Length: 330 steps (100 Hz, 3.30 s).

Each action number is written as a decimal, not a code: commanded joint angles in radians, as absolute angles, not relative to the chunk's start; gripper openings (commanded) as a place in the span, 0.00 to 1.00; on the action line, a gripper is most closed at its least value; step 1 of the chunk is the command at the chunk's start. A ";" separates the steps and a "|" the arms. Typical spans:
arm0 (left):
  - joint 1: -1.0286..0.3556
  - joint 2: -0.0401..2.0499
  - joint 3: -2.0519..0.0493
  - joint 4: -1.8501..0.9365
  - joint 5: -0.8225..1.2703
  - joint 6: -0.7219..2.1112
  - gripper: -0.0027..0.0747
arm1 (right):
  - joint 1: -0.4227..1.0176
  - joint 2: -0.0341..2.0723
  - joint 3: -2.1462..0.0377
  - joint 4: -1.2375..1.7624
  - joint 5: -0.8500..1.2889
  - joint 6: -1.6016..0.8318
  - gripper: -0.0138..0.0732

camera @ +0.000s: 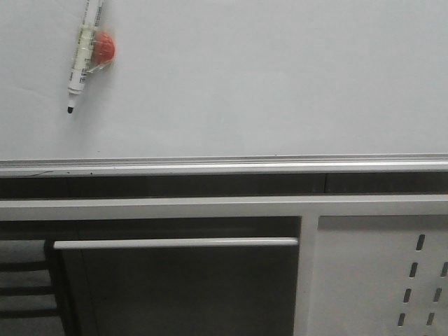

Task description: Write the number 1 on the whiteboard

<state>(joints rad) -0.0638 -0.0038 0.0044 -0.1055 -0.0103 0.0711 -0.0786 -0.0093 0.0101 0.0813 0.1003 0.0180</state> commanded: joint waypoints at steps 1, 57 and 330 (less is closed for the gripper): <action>-0.070 -0.027 0.044 -0.180 -0.104 0.061 0.01 | -0.082 -0.028 0.036 0.172 -0.037 0.014 0.10; -0.070 0.007 -0.137 -0.776 0.091 0.110 0.01 | -0.082 0.015 -0.156 0.559 0.187 -0.032 0.10; -0.580 1.228 -0.785 -1.178 -0.089 1.303 0.45 | -0.078 0.459 -0.575 0.617 0.603 -0.221 0.53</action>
<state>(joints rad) -0.5756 1.2268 -0.7413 -1.1883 -0.0697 1.3026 -0.0786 0.4447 -0.5396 0.5940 0.6608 -0.2094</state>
